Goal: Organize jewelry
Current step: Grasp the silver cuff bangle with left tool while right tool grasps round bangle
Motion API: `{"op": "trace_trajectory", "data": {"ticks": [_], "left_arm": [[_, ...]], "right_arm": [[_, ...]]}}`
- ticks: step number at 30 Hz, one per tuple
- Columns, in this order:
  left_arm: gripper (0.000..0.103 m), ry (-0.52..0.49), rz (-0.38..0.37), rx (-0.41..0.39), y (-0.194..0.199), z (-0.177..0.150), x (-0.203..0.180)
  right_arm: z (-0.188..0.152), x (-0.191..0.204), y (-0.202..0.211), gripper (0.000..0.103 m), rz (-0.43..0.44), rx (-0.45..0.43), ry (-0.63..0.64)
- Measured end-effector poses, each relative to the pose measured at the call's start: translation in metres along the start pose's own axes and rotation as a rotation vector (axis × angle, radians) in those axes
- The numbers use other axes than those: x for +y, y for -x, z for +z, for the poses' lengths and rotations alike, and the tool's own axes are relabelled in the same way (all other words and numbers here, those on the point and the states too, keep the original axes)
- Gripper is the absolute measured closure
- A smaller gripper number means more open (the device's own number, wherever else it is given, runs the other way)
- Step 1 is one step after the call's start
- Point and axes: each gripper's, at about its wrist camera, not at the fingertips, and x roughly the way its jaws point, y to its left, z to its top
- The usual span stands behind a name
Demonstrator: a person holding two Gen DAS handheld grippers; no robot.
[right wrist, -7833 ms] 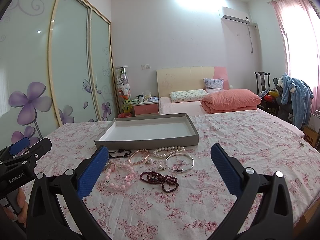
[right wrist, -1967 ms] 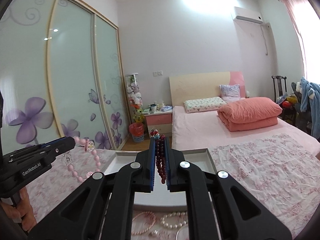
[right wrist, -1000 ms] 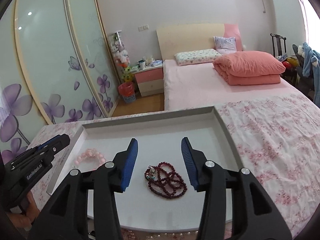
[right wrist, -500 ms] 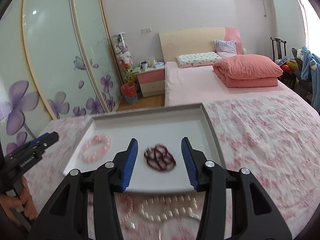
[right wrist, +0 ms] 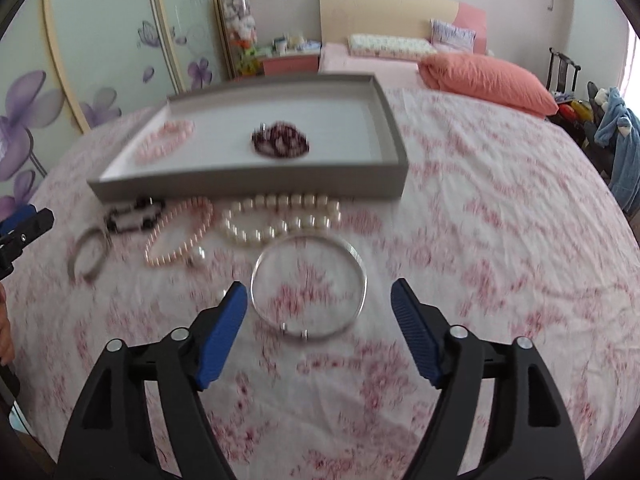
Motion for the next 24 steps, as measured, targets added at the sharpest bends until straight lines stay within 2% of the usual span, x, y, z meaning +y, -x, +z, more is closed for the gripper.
{"op": "trace_trajectory", "data": {"ticks": [3,13,16,24], "left_arm": [[0.008,-0.015,-0.001,0.019,-0.004,-0.005,-0.005],[0.006,-0.045,-0.019,0.074,-0.016,-0.014,-0.019],[0.005,-0.060,-0.019,0.092,-0.021,-0.017,-0.024],[0.005,-0.089,0.028,0.155,-0.043,-0.018,-0.038]], "right_arm": [[-0.002,0.003,-0.008,0.027,-0.021,0.027,0.019],[0.011,0.008,-0.022,0.024,-0.029,0.005,0.023],[0.012,0.008,-0.021,0.032,-0.027,0.007,0.018],[0.010,0.009,-0.021,0.032,-0.025,-0.003,0.017]]}}
